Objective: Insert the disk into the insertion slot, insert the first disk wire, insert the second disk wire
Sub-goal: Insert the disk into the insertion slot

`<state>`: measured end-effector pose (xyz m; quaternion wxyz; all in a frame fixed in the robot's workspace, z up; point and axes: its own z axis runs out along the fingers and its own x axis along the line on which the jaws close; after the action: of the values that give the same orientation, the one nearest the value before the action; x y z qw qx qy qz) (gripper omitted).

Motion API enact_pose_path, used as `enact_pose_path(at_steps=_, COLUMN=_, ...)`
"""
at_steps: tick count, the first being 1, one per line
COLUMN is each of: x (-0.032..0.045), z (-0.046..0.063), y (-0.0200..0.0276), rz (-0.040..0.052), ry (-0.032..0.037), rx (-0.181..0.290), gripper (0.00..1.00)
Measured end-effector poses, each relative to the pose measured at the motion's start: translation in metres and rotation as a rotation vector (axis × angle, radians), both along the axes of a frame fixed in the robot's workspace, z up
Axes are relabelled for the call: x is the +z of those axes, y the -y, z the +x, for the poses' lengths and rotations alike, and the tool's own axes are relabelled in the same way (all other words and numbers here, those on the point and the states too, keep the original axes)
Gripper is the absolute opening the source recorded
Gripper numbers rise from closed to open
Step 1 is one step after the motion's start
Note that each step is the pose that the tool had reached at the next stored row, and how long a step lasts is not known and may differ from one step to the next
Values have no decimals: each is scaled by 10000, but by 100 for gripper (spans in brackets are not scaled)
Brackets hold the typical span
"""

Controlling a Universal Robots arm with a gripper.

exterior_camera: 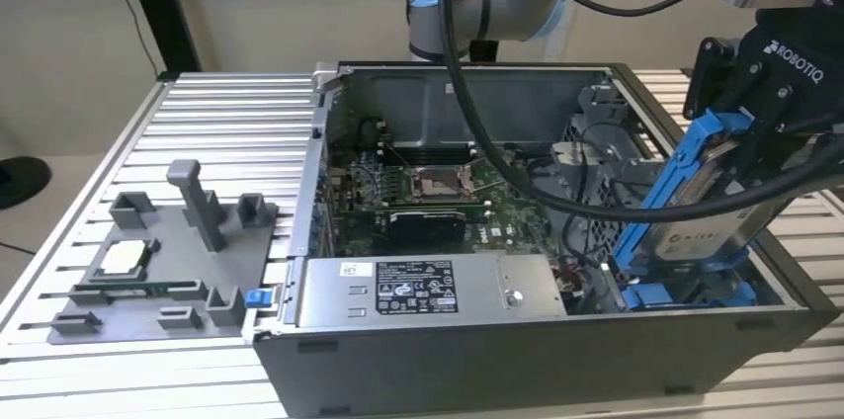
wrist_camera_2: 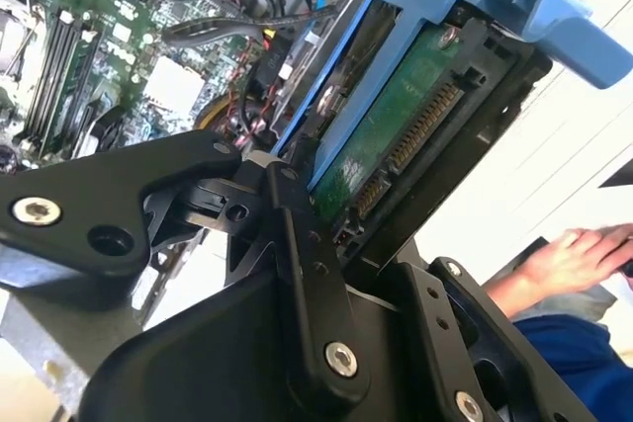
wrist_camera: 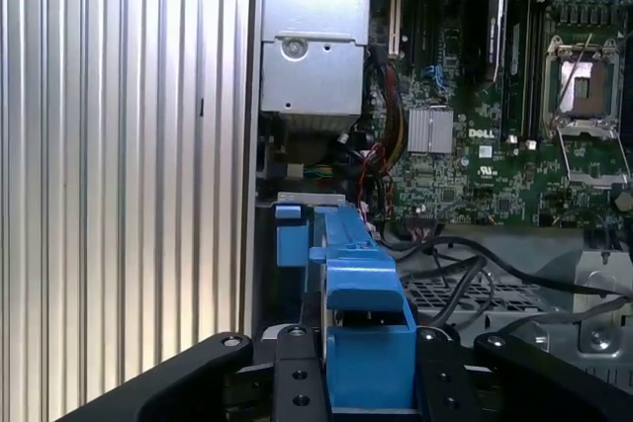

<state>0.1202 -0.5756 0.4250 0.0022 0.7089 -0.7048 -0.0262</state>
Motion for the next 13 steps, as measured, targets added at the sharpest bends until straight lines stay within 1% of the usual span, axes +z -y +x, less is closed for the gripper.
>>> enact_pose_path(at_steps=6, x=-80, z=4, y=29, rz=123, ry=0, rx=-98, gripper=0)
enact_pose_path(at_steps=11, x=-127, z=46, y=34, rz=257, ry=-2, rx=-119, gripper=0)
enact_pose_path(at_steps=13, x=-140, z=46, y=37, rz=268, ry=0, rx=-142, gripper=0)
